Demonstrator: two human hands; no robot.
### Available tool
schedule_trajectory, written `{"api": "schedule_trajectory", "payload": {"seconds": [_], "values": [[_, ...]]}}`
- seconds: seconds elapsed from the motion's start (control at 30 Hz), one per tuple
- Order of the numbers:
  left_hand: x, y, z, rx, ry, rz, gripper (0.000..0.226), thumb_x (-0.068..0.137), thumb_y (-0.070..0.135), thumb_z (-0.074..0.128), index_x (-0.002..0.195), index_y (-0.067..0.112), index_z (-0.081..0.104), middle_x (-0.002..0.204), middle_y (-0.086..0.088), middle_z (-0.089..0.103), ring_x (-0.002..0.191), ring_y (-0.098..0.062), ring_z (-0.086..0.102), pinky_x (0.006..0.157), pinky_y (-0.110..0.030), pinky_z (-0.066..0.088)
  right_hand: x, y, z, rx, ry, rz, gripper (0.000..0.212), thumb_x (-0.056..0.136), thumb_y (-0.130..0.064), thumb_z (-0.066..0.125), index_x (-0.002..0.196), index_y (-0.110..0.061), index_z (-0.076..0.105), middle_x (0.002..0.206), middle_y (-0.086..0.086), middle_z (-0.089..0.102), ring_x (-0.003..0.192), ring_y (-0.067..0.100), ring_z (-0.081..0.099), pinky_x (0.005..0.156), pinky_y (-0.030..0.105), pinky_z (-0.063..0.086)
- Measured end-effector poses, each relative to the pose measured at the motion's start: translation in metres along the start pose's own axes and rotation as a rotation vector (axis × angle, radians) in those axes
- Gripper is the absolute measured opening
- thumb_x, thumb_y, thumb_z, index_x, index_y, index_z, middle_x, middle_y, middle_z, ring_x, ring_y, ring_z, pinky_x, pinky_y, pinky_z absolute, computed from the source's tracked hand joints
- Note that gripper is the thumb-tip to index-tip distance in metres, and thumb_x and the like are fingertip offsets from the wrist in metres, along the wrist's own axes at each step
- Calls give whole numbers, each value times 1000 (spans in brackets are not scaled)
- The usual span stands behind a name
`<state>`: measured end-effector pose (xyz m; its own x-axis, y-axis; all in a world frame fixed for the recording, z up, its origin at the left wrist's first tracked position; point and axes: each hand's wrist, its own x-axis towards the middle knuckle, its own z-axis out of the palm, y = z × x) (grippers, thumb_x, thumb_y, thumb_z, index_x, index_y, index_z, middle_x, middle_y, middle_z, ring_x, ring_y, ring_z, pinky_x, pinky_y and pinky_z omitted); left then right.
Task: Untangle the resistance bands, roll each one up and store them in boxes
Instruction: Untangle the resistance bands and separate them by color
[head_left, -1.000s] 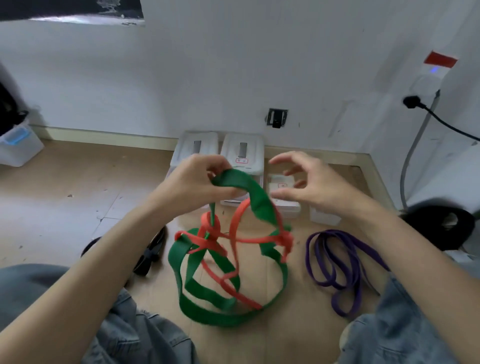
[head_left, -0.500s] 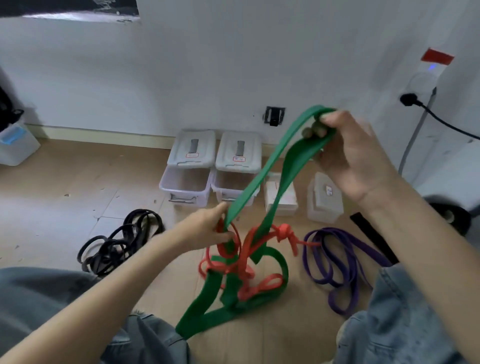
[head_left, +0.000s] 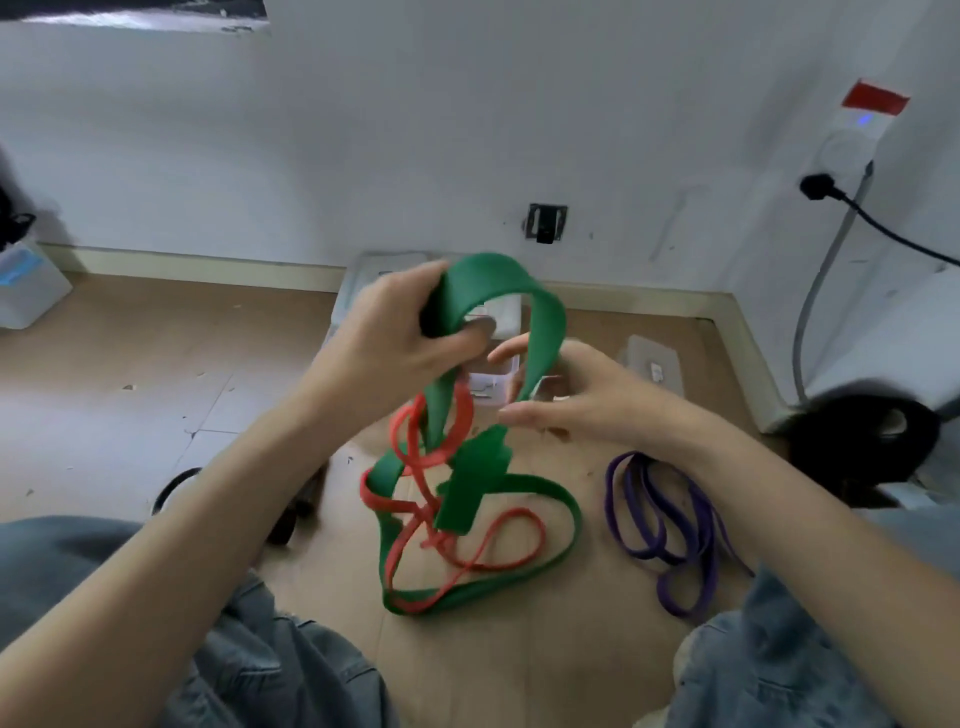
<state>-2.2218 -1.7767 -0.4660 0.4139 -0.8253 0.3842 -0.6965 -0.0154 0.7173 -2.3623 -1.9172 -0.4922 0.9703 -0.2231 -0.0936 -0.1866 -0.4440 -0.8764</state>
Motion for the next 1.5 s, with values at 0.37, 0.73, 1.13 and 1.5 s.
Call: {"api": "schedule_trajectory", "payload": {"seconds": [0.37,0.73,1.13,1.5], "values": [[5,8,12,-366,-207,-241,12,88,10,55,77,7,57,51,11,52,51,-9,50,48,-16,43,-4,-1,5,34,-238,67,42,76,-33,76,112,-41,56,87,-23,61,79,-3,60,68,22,49],[-20,-21,33,-596,-499,-300,41,80,27,70,117,26,52,109,8,67,106,-13,63,90,-29,51,-4,-25,2,567,188,-131,12,80,-14,63,80,-18,74,80,3,74,77,20,71,60,30,57],[7,23,7,-681,107,-223,12,86,11,63,78,15,71,78,1,74,74,-13,71,63,-22,56,-14,-20,11,323,-155,48,45,79,-32,72,115,-9,58,106,7,69,96,14,66,86,33,55],[-23,-2,34,-492,-399,-338,22,74,9,73,93,18,66,85,4,74,81,-13,71,68,-22,56,-5,-34,-5,1033,277,-117,12,76,-20,62,80,-9,63,75,2,68,69,12,64,65,25,54]]}}
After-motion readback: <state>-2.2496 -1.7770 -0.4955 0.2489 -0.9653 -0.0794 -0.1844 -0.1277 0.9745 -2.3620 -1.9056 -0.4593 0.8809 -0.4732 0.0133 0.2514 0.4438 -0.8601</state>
